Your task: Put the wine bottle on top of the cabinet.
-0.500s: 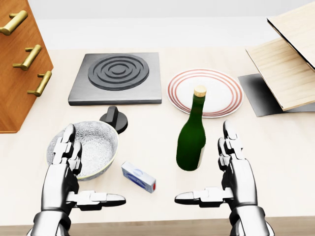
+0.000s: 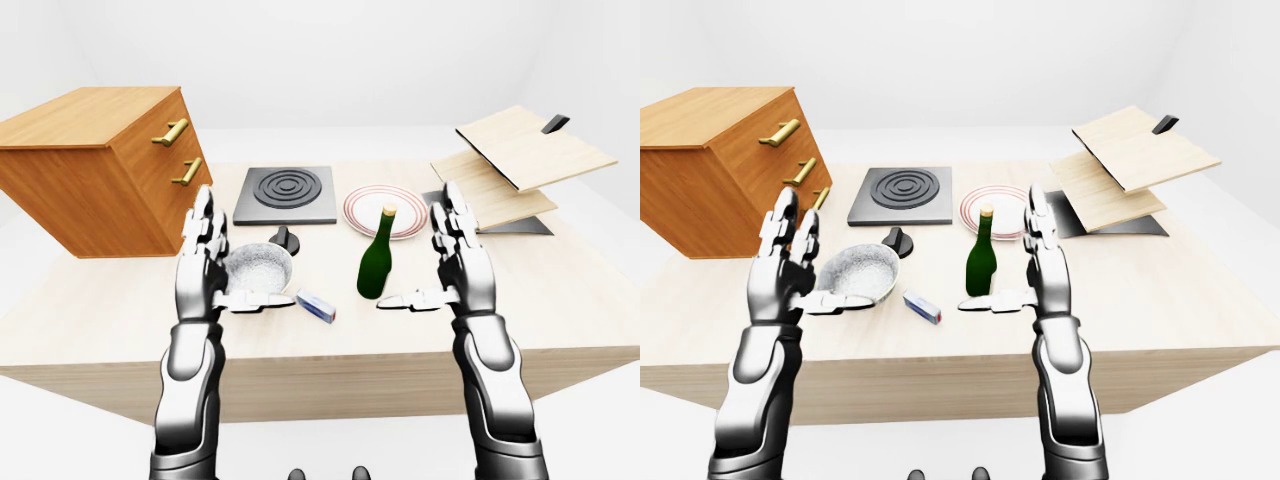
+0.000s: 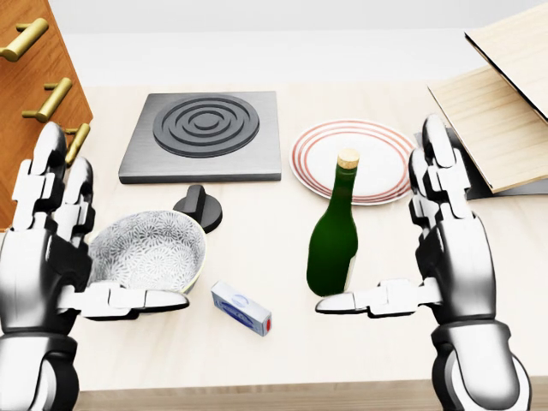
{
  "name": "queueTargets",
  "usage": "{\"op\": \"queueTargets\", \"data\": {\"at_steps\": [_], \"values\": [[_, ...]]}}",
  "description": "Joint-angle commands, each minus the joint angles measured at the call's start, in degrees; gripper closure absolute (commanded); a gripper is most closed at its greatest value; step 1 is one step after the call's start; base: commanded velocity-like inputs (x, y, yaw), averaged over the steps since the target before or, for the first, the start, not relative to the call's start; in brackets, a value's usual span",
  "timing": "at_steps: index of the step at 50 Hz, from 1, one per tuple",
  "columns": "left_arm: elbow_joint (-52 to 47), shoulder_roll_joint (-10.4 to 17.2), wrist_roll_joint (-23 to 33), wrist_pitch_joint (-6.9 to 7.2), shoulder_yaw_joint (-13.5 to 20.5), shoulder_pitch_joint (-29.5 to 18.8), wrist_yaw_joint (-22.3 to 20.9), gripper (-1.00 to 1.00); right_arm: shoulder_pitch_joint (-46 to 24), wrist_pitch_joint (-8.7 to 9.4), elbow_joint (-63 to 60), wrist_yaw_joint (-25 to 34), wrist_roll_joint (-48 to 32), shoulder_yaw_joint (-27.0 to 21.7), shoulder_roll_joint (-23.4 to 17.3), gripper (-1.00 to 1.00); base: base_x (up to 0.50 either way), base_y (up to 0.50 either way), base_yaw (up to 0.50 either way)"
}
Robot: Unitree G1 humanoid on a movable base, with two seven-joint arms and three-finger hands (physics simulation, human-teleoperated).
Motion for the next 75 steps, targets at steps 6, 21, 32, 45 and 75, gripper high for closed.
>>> {"op": "queueTargets", "data": {"at_steps": [6,21,32,45,75], "values": [[-21.9,2.7,-5.9,0.00,6.0,-4.1,1.3,-1.00,-4.1,0.00,-21.8,3.2,-4.4,-1.3,-1.6,-1.00,0.00,0.00,0.00],[-26.5,4.0,-10.1,0.00,8.3,-5.8,3.6,-1.00,-5.0,0.00,-29.5,4.5,-1.8,-5.4,-2.6,-1.00,0.24,0.00,0.00],[-24.6,4.7,-10.5,0.00,8.4,-6.5,4.0,-1.00,-4.6,0.00,-28.7,4.0,-1.1,-5.6,-2.9,-1.00,0.50,0.00,0.00],[-24.0,4.5,-10.0,0.00,7.5,-6.5,4.2,-1.00,-4.8,0.00,-28.1,3.9,-0.8,-6.1,-2.8,-1.00,0.50,0.00,0.00],[-21.5,4.0,-9.4,0.00,7.5,-5.0,2.7,-1.00,-2.7,0.00,-26.6,6.5,-6.8,-4.0,-2.3,-1.00,0.00,0.40,0.00]]}}
